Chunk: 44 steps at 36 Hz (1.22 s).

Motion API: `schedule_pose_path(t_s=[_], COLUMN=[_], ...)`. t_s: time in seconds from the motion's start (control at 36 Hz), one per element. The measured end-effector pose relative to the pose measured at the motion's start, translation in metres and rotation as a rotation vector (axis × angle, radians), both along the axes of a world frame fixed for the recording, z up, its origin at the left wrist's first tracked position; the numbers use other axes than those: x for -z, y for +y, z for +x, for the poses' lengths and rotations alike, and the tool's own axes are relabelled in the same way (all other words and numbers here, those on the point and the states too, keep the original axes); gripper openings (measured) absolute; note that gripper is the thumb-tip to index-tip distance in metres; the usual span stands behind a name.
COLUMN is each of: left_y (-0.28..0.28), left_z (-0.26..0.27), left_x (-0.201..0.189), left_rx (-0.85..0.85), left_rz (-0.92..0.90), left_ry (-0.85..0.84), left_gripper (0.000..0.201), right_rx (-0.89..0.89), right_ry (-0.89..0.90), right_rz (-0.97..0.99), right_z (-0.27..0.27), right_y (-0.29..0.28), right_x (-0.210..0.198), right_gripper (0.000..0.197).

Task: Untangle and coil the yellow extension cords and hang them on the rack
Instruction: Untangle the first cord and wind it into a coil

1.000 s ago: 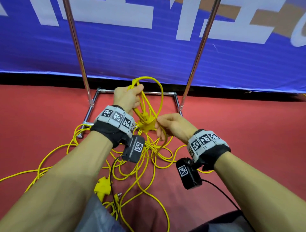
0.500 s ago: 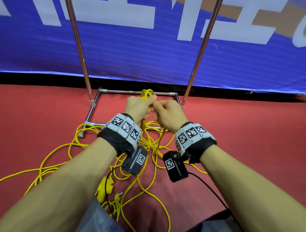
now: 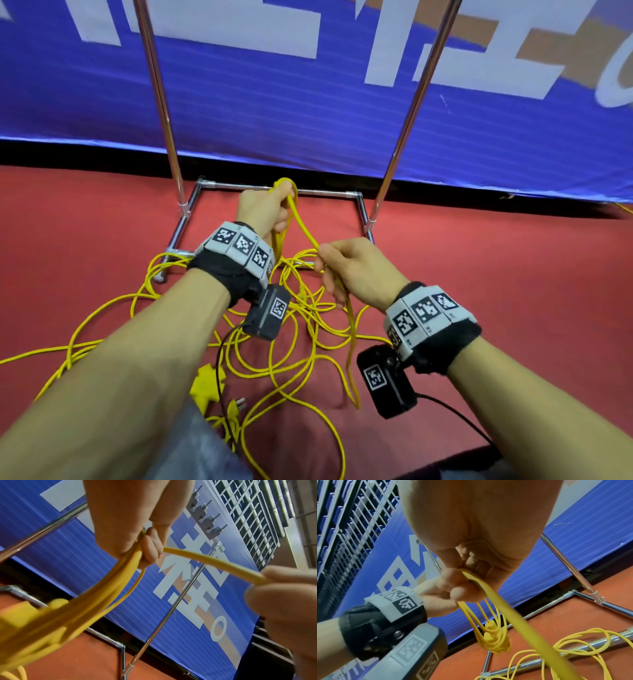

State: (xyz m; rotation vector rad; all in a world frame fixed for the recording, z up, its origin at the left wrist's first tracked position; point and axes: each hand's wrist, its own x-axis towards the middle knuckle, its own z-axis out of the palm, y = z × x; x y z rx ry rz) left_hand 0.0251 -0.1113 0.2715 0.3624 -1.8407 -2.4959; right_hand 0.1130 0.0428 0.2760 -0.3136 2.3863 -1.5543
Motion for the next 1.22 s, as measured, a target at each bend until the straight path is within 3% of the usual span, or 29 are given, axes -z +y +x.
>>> schedule_pose_path(t_s=[0.11, 0.42, 0.64, 0.81, 0.97, 1.08, 1.22], left_y=[0.007, 0.007, 0.002, 0.001, -0.004, -0.008, -0.032], left_z=[0.008, 0.025, 0.012, 0.012, 0.022, 0.023, 0.010], left_x=[-0.004, -0.011, -0.017, -0.012, -0.021, -0.031, -0.026], left_rx=[0.068, 0.192, 0.060, 0.064, 0.198, 0.220, 0.103], left_rz=[0.017, 0.033, 0.152, 0.114, 0.524, 0.507, 0.450], left_ry=[0.027, 0.009, 0.027, -0.027, -0.025, -0.018, 0.017], left_gripper=[0.029, 0.027, 0.026, 0.028, 0.034, 0.034, 0.034], right_rx=[0.067, 0.131, -0.012, -0.001, 0.074, 0.034, 0.124], right_ry=[0.096, 0.149, -0.101, -0.057, -0.058, -0.116, -0.156], right_rz=[-0.018, -0.007, -0.104, -0.056, -0.097, -0.089, 0.044], right_z=[-0.005, -0.023, -0.004, -0.004, -0.012, -0.014, -0.018], right_y=[-0.009, -0.019, -0.015, -0.009, -0.004, 0.004, 0.036], right_x=[-0.004, -0.005, -0.005, 0.001, -0.001, -0.001, 0.000], right_gripper=[0.035, 0.035, 0.038, 0.036, 0.039, 0.045, 0.048])
